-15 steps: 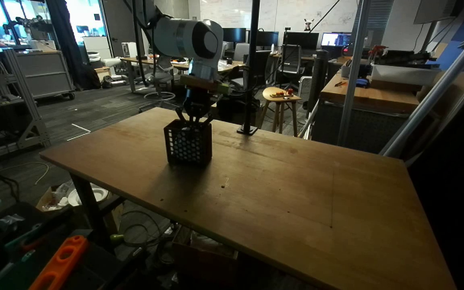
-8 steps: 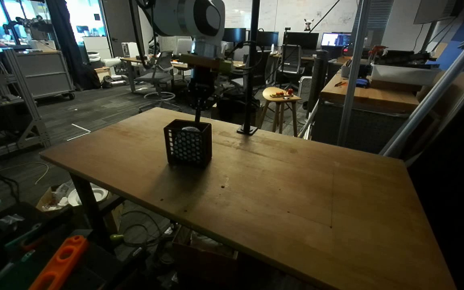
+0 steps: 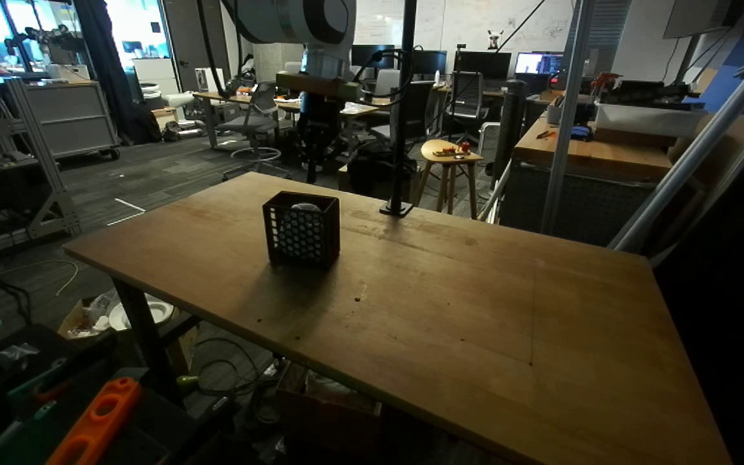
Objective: Put the white towel inside the black box
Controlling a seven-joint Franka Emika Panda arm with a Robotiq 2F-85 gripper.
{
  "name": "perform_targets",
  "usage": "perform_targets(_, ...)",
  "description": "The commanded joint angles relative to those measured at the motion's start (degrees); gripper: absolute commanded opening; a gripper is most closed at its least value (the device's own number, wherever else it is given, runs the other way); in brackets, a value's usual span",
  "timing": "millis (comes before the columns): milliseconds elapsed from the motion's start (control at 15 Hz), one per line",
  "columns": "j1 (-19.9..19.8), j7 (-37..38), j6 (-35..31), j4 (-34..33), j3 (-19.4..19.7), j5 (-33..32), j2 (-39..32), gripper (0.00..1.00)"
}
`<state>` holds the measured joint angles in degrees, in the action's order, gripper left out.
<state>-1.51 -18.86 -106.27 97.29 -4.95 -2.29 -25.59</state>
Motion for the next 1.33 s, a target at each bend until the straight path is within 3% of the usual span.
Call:
perform_targets(0, 0.5, 2.6, -2.3, 2.3, 0.0, 2.9, 2.4, 0.01)
perform_targets(600, -0.1, -0.9, -14.7, 11.1, -0.3, 3.9, 5.8, 0.01)
perform_targets(1267, -0.4, -6.3, -20.0, 18.5, -0.1, 3.4, 10.5, 0.01)
